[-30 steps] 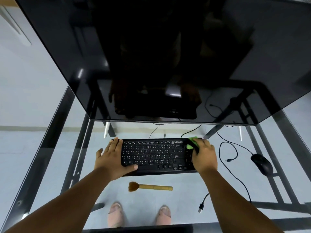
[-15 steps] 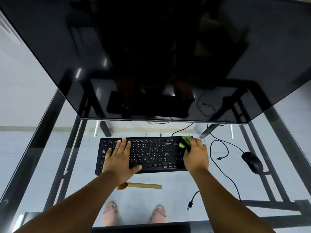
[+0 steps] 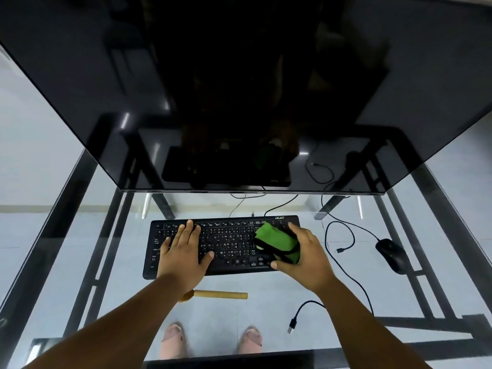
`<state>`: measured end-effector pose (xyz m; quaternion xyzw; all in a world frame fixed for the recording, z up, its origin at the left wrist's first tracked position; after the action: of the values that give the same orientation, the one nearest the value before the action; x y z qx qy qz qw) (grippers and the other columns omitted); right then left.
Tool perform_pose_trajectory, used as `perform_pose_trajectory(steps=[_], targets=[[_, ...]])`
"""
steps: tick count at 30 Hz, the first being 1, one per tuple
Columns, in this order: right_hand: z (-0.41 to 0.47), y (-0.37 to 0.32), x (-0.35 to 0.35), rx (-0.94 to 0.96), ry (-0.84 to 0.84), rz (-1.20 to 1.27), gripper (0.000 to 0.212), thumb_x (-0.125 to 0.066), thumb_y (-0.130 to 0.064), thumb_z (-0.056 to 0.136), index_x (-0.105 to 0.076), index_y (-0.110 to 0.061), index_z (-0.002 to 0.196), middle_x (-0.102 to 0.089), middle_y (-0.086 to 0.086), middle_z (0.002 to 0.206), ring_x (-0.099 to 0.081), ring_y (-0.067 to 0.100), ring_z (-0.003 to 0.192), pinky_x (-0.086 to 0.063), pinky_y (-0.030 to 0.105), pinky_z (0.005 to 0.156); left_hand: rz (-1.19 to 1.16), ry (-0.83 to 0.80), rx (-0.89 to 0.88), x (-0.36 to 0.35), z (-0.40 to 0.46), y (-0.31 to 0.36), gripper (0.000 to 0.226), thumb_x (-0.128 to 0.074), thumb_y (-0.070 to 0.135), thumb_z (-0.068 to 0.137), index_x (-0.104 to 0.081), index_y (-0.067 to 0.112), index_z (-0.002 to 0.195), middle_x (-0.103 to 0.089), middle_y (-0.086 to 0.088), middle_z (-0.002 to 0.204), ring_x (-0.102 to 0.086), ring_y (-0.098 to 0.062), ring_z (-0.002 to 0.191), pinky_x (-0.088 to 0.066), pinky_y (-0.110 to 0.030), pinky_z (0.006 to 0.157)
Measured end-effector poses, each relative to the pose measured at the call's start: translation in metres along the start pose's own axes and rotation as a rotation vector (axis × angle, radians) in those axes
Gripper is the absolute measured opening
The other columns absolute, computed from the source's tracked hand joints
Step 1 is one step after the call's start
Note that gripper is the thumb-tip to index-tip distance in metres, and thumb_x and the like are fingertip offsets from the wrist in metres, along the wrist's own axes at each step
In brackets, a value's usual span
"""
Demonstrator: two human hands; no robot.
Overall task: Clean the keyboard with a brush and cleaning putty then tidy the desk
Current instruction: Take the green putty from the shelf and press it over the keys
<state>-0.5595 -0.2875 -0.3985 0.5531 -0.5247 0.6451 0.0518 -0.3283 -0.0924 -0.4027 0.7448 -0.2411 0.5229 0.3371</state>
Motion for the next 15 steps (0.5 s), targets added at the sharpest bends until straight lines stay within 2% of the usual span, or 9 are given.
perform_pose_trajectory(steps=[2,5,8,11,13,15], targets=[[-0.001,0.003,0.004,-0.002,0.014,-0.096,0.09,-0.074,-0.063,0.06,-0.046,-0.03,0.139,-0.053,-0.012,0.124,-0.046,0.013,0.115,-0.043,0.032,0.099,-0.024,0.019,-0.001,0.001,0.0,0.003,0.069,-0.04,0.056,0.093,-0.023,0.022,0.151,-0.01,0.002,0.162,-0.008,-0.016,0.149,-0.01,-0.043,0.119],[-0.001,0.001,0.005,0.008,0.021,-0.064,0.055,-0.076,-0.045,0.07,-0.06,-0.033,0.121,-0.063,-0.014,0.107,-0.053,0.014,0.101,-0.048,0.031,0.086,-0.057,0.038,-0.001,0.003,-0.001,0.011,0.062,-0.043,0.051,0.094,-0.031,0.024,0.148,-0.018,0.003,0.16,-0.016,-0.016,0.148,-0.012,-0.042,0.118],[0.0,0.003,0.006,-0.136,0.047,0.232,0.026,-0.07,-0.022,0.081,-0.062,-0.036,0.101,-0.069,-0.012,0.09,-0.065,0.014,0.089,-0.055,0.033,0.079,-0.085,0.053,-0.017,0.005,-0.002,0.018,0.055,-0.046,0.047,0.094,-0.038,0.027,0.145,-0.027,0.005,0.157,-0.025,-0.015,0.144,-0.015,-0.041,0.117],[-0.001,0.005,0.006,-0.289,0.073,0.507,0.009,-0.066,-0.022,0.087,-0.066,-0.028,0.094,-0.071,-0.007,0.084,-0.068,0.016,0.085,-0.058,0.042,0.079,-0.146,0.051,-0.039,0.008,-0.003,0.024,0.047,-0.05,0.04,0.094,-0.046,0.029,0.139,-0.037,0.007,0.151,-0.036,-0.017,0.138,-0.023,-0.042,0.113],[-0.003,0.003,0.006,-0.373,0.063,0.692,0.006,-0.063,-0.018,0.091,-0.068,-0.022,0.092,-0.072,-0.001,0.088,-0.068,0.019,0.087,-0.058,0.041,0.079,-0.237,0.041,-0.051,0.01,-0.003,0.028,0.041,-0.053,0.034,0.094,-0.052,0.027,0.134,-0.049,0.005,0.141,-0.046,-0.018,0.129,-0.034,-0.04,0.108],[-0.004,0.002,0.005,-0.457,0.056,0.9,0.007,-0.06,-0.015,0.093,-0.066,-0.015,0.092,-0.07,0.005,0.091,-0.065,0.023,0.084,-0.054,0.036,0.071,-0.386,0.023,-0.048,0.011,-0.003,0.032,0.034,-0.056,0.028,0.093,-0.059,0.025,0.127,-0.059,0.005,0.127,-0.056,-0.015,0.114,-0.045,-0.031,0.096]])
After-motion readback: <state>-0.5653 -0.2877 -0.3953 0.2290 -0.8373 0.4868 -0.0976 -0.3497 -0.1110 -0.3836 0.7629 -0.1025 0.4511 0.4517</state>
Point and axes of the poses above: each hand's wrist, its own z-axis towards the middle knuckle, its own x-axis out of the back of the hand, y = z × x, the point moved 5 cm from there along z, towards the middle knuckle
